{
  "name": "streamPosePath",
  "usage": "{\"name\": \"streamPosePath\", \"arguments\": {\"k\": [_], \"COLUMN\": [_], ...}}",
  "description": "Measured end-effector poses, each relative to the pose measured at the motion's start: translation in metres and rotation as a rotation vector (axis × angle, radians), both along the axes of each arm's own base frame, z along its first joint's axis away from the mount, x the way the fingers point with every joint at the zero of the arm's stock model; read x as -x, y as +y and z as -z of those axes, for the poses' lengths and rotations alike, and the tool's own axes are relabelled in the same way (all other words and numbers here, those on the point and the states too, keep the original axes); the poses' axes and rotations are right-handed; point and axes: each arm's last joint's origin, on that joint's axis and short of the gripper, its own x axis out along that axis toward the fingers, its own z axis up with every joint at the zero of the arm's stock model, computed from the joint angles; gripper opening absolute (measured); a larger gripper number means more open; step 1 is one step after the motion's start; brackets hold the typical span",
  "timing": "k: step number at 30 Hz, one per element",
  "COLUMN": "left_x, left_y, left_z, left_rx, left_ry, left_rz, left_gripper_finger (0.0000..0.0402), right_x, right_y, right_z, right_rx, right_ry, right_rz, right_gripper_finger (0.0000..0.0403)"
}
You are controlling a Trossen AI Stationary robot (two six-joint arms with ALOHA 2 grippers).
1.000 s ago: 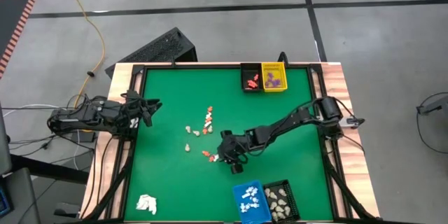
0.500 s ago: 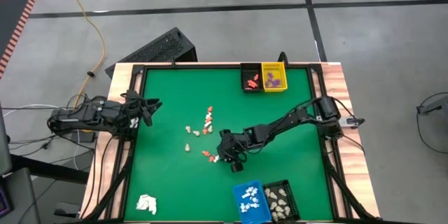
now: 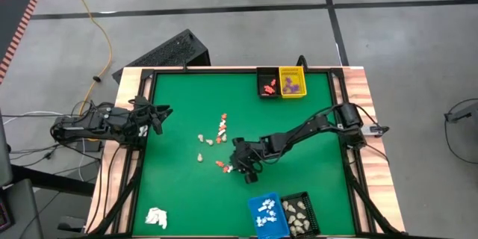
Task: Sort Halloween decoration
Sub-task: Put the white skeleton toy into the blue basket
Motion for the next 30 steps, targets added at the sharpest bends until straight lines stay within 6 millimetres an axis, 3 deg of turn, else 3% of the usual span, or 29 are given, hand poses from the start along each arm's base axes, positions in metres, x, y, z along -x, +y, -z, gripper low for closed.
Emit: {"name": "streamPosePath", "arguments": {"k": [10,14,22,30], "left_x": [0.0,0.0,0.0,0.0], "left_y": [0.0,0.0,0.0,0.0], "left_z": [0.0,0.0,0.0,0.0], "left_rx": [0.0,0.0,0.003,0.007], "left_ry": [0.001,0.001,-0.001,-0.003], "left_rz": [0.0,0.0,-0.001,-0.001], "left_gripper_finger": [0.0121,0.0121,0.0121,0.0121], "right_x": [0.0,0.0,0.0,0.007], "right_y": [0.0,0.0,-0.001,0.001], "right_z": [0.013,0.014,0.014,0.0], "right_rx": [-0.004,-0.014,-0.039,-0.067], "right_ry": [0.05,0.06,0.071,0.083], "right_rz": [0.013,0.023,0.057,0.062], "right_gripper_finger": [0.0143,0.0113,0.0014,0.0003]}}
